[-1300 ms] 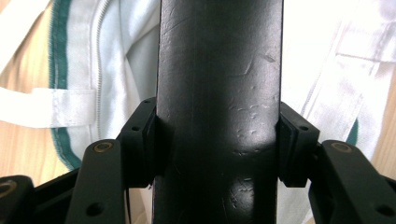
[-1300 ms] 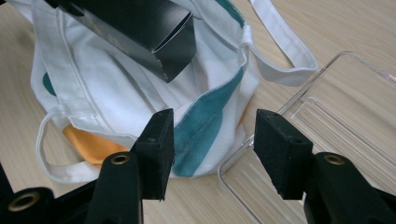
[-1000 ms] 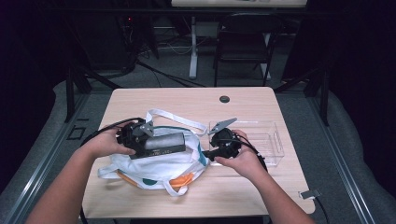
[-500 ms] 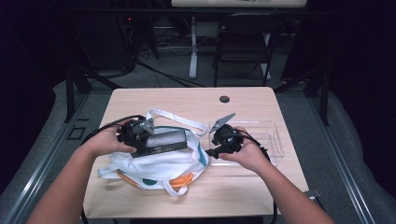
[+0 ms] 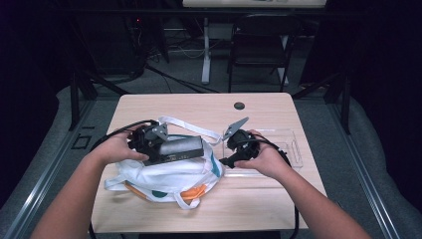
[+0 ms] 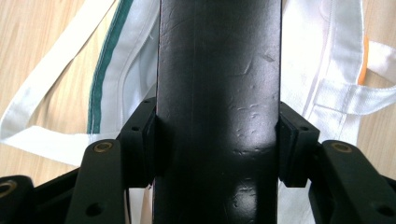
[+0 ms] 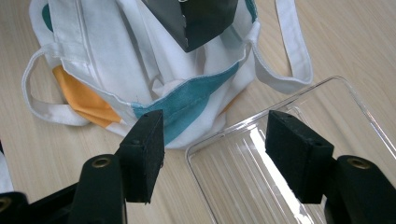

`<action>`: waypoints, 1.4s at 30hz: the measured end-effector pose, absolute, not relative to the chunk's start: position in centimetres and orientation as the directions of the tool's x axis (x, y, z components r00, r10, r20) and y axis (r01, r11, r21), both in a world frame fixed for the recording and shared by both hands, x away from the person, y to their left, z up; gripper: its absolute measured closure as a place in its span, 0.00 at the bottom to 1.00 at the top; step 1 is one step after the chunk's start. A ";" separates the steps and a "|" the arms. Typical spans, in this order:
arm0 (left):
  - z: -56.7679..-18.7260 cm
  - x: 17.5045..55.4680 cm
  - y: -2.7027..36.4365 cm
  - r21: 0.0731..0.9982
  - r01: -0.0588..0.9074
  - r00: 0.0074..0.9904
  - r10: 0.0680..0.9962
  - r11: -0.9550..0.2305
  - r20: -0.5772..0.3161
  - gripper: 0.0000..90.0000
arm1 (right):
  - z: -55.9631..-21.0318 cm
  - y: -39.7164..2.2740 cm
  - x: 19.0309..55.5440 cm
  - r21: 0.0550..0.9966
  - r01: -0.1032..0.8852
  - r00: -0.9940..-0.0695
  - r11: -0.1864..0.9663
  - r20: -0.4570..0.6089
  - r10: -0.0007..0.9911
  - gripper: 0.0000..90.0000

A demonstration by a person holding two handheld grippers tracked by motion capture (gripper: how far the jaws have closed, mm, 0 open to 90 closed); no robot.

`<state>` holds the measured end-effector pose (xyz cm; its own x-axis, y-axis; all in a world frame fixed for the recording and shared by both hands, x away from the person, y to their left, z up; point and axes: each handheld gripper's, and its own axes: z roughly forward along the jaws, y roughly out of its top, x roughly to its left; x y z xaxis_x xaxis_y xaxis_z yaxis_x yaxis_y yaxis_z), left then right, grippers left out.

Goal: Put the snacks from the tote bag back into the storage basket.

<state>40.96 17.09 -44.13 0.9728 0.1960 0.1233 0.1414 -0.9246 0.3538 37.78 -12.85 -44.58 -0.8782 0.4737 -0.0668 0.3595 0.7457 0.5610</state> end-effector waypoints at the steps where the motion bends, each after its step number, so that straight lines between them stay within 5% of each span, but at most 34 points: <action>1: -44.1 41.0 17.0 0.350 0.139 0.974 0.192 -0.926 0.122 0.48 | -44.5 -12.8 37.8 0.561 0.357 -0.878 0.747 -0.070 0.473 0.41; 42: -42.3 41.5 11.8 0.357 0.047 0.985 0.103 -0.933 0.139 0.48 | -41.2 -15.0 39.6 0.518 0.272 -0.914 0.811 -0.124 0.386 0.39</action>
